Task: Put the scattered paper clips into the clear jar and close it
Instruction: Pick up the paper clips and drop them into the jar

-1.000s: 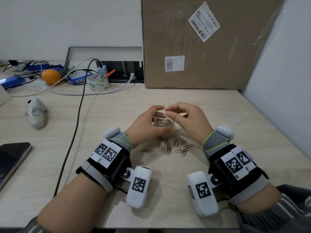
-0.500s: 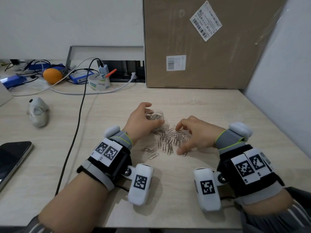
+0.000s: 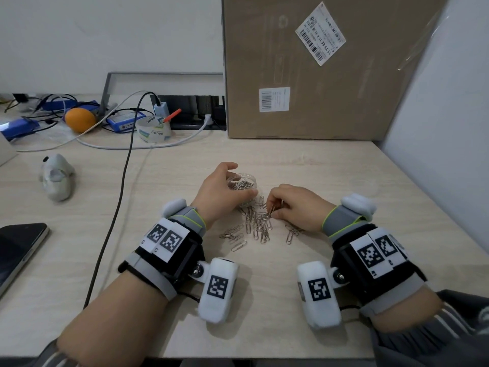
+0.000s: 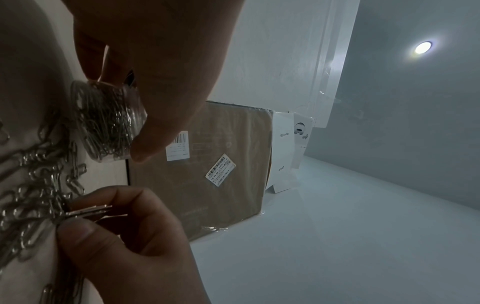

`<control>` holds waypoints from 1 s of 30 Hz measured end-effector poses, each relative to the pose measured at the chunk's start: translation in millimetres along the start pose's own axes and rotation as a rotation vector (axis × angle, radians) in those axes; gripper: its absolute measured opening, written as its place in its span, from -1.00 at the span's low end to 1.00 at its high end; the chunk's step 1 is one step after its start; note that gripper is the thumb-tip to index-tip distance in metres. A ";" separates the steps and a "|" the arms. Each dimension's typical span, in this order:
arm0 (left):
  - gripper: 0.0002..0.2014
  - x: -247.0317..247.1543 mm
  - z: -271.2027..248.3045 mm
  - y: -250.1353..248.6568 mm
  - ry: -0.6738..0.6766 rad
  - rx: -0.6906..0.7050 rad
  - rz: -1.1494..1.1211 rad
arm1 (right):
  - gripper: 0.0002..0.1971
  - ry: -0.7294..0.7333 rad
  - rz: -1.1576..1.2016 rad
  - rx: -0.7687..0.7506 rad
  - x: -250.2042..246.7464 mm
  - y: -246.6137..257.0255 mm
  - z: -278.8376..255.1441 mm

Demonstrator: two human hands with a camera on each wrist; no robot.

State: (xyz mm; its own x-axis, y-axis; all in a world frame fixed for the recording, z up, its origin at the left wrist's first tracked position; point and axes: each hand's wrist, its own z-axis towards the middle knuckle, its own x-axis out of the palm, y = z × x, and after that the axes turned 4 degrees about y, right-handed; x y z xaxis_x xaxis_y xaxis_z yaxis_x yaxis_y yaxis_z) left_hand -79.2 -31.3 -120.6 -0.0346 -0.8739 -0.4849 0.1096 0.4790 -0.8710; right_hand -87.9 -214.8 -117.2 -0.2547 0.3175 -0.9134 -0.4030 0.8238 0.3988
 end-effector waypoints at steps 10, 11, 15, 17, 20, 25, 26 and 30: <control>-0.31 0.6 0.3 1.0 0.013 0.010 0.007 | -0.87 -0.159 0.019 0.068 3.1 -1.7 7.0; -0.31 0.7 0.4 1.5 0.013 0.011 0.008 | -0.88 -0.175 0.031 0.070 3.0 -1.5 7.2; -0.30 0.1 0.8 2.2 0.016 0.012 0.021 | -0.91 -0.267 0.091 0.104 2.4 0.2 7.2; -0.30 0.2 1.0 1.9 0.023 0.010 0.021 | -0.93 -0.303 0.111 0.125 3.4 -0.4 7.8; -0.30 0.2 0.3 1.4 0.028 0.011 0.026 | -0.95 -0.367 0.175 0.160 5.9 -1.5 10.2; -0.29 -0.6 -0.7 0.6 0.040 0.012 0.026 | -0.93 -0.599 0.426 0.147 2.5 1.2 12.1; -0.28 -0.5 -1.2 -0.2 0.053 0.020 0.026 | -0.89 -0.640 0.516 0.111 0.5 3.3 11.1; -0.26 2.9 -5.0 -4.5 0.176 0.073 0.023 | -0.85 -0.676 0.756 -0.037 -3.6 15.3 6.3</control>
State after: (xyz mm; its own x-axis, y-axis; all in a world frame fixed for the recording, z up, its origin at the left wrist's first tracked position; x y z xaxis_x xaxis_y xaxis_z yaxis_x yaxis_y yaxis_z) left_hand -84.8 -35.5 -118.5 -0.2039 -0.8315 -0.5167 0.1838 0.4859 -0.8545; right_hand -87.6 -200.4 -108.3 0.0918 0.9582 -0.2710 -0.3724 0.2854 0.8831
